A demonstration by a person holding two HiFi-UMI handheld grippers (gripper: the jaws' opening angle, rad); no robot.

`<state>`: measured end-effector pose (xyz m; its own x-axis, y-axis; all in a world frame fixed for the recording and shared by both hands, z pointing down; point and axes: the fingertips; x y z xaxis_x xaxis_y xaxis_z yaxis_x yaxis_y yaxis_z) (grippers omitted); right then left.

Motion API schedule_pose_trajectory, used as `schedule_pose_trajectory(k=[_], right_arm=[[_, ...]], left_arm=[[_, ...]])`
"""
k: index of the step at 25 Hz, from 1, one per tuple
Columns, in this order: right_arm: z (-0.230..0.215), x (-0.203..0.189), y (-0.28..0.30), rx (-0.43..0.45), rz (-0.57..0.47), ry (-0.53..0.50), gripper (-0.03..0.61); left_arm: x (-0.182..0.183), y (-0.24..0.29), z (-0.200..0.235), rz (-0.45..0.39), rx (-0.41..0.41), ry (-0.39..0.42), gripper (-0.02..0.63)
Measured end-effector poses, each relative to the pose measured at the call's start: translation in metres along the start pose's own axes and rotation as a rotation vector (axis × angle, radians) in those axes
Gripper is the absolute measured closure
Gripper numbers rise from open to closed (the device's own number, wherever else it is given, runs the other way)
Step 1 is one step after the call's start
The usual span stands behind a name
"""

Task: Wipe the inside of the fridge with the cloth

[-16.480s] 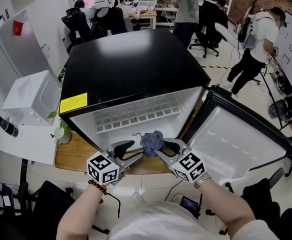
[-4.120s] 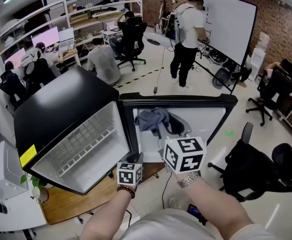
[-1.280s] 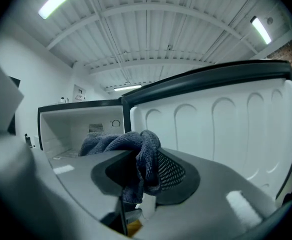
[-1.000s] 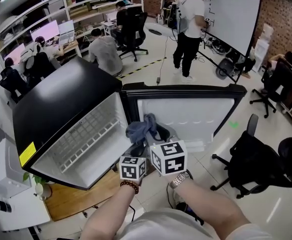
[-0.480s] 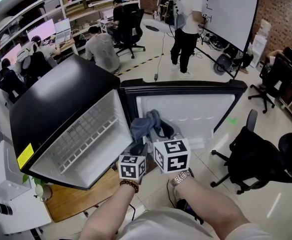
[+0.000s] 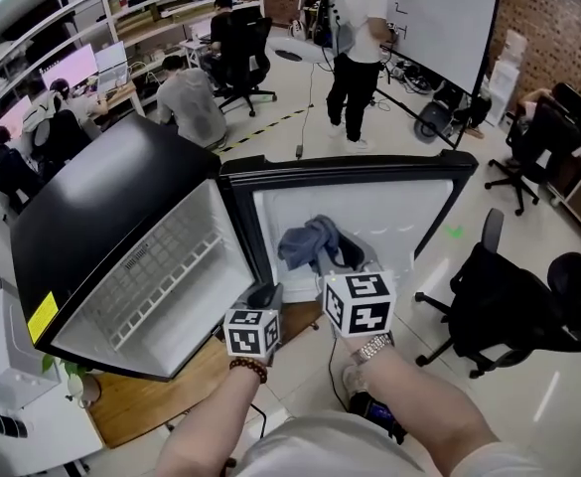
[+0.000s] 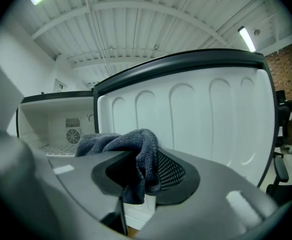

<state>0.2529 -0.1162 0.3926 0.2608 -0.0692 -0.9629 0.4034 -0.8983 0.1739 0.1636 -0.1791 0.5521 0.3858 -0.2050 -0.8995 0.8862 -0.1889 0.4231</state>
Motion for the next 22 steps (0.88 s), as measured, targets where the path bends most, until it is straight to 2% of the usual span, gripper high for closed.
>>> schedule_pose_trajectory(k=[22], right_arm=[[-0.119, 0.007, -0.05, -0.199, -0.026, 0.037, 0.459]], left_arm=[[-0.001, 0.0, 0.002, -0.017, 0.028, -0.028, 0.546]])
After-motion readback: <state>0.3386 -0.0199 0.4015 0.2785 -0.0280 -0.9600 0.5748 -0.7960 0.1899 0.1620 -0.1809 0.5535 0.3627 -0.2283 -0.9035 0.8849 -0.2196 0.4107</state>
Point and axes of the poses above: the fingertips, and each gripper's own axes: y forward along the fingers, z to its left, x out of its top, and after that the axes turned 5 degrees about y, right-handed
